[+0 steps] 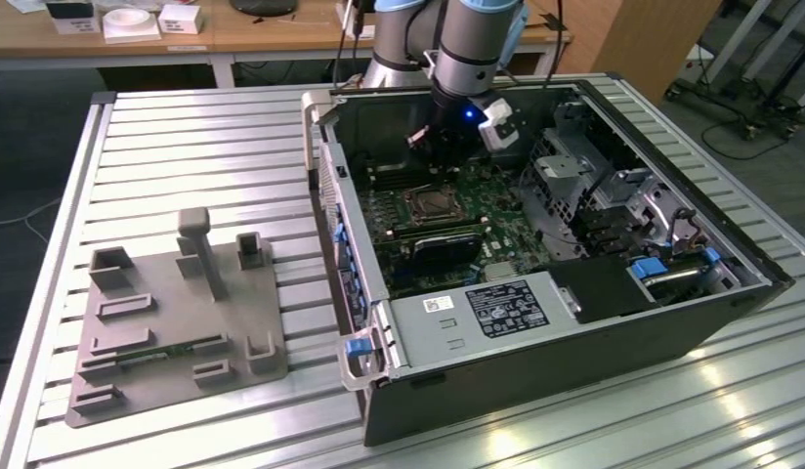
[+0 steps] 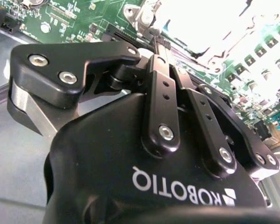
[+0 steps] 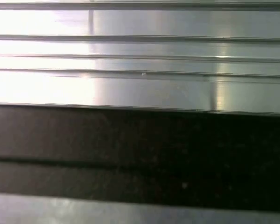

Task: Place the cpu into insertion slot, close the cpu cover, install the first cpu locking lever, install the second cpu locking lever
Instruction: 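Install the first cpu locking lever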

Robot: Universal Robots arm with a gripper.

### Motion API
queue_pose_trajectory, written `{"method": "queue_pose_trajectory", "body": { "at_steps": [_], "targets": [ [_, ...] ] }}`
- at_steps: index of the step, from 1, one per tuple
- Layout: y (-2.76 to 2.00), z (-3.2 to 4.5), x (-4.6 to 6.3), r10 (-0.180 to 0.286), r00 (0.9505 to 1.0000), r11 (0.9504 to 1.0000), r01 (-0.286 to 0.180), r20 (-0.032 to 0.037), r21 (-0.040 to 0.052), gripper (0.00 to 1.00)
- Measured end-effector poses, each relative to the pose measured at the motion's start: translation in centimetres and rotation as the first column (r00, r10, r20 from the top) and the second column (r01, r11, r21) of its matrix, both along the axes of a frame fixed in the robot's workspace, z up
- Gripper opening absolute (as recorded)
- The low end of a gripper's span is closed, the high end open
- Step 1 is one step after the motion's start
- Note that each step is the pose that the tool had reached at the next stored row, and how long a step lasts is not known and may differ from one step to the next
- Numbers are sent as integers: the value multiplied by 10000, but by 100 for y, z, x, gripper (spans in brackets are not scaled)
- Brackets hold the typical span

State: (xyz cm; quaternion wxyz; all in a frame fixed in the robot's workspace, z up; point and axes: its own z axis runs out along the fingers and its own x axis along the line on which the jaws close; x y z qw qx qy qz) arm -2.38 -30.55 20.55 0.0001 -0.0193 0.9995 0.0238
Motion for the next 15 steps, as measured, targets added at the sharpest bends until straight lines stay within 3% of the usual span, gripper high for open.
{"method": "queue_pose_trajectory", "body": {
  "at_steps": [15],
  "targets": [
    [0, 42, -88, 0, 10000, 10000, 0, 0, 6, 10]
  ]
}}
